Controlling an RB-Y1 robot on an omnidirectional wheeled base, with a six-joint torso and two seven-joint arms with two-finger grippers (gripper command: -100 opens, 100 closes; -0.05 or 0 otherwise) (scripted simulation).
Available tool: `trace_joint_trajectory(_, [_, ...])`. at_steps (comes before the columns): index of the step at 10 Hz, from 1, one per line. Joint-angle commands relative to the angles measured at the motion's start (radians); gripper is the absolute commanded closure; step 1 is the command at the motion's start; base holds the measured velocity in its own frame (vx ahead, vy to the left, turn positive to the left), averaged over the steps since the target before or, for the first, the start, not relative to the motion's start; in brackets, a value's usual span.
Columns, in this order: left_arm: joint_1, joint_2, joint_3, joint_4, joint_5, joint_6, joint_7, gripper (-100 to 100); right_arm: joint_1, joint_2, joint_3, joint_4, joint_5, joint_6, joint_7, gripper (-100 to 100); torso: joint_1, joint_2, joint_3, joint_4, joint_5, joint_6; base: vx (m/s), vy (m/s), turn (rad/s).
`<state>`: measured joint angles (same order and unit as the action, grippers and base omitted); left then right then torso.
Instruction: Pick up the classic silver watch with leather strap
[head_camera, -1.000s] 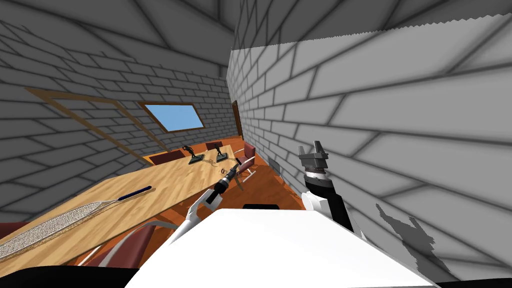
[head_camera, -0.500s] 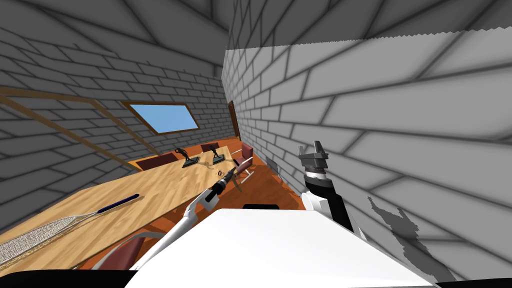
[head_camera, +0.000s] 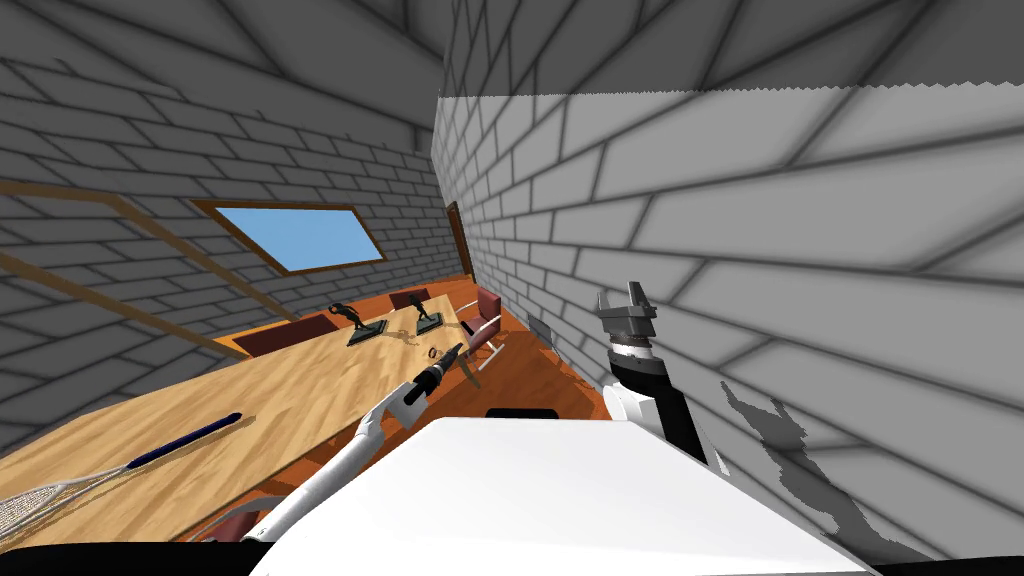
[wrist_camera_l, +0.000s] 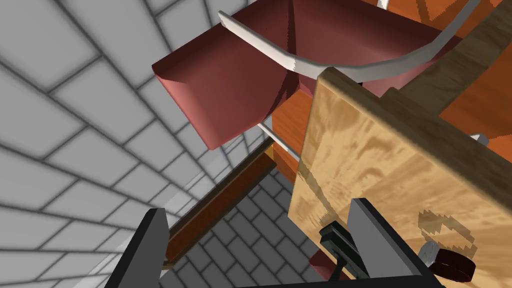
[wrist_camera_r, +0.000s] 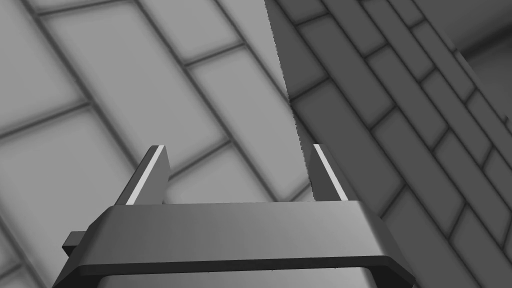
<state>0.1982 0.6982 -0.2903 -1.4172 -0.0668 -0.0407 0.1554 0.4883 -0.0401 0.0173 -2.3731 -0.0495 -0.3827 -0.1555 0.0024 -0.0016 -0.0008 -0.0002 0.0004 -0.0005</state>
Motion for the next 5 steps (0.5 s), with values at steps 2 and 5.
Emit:
trace_joint_trajectory(2, [-0.016, 0.038, -0.011, 0.056, 0.019, 0.065, -0.005, -100, 0.000, 0.000, 0.000, 0.000, 0.000, 0.000, 0.000, 0, 0.000, 0.000, 0.000, 0.000, 0.000, 0.000, 0.017, 0.015, -0.098])
trace_joint_trajectory(5, [-0.023, 0.075, -0.021, 0.120, 0.040, 0.136, -0.016, -100, 0.000, 0.000, 0.000, 0.000, 0.000, 0.000, 0.000, 0, 0.000, 0.000, 0.000, 0.000, 0.000, 0.000, 0.028, 0.024, -0.112])
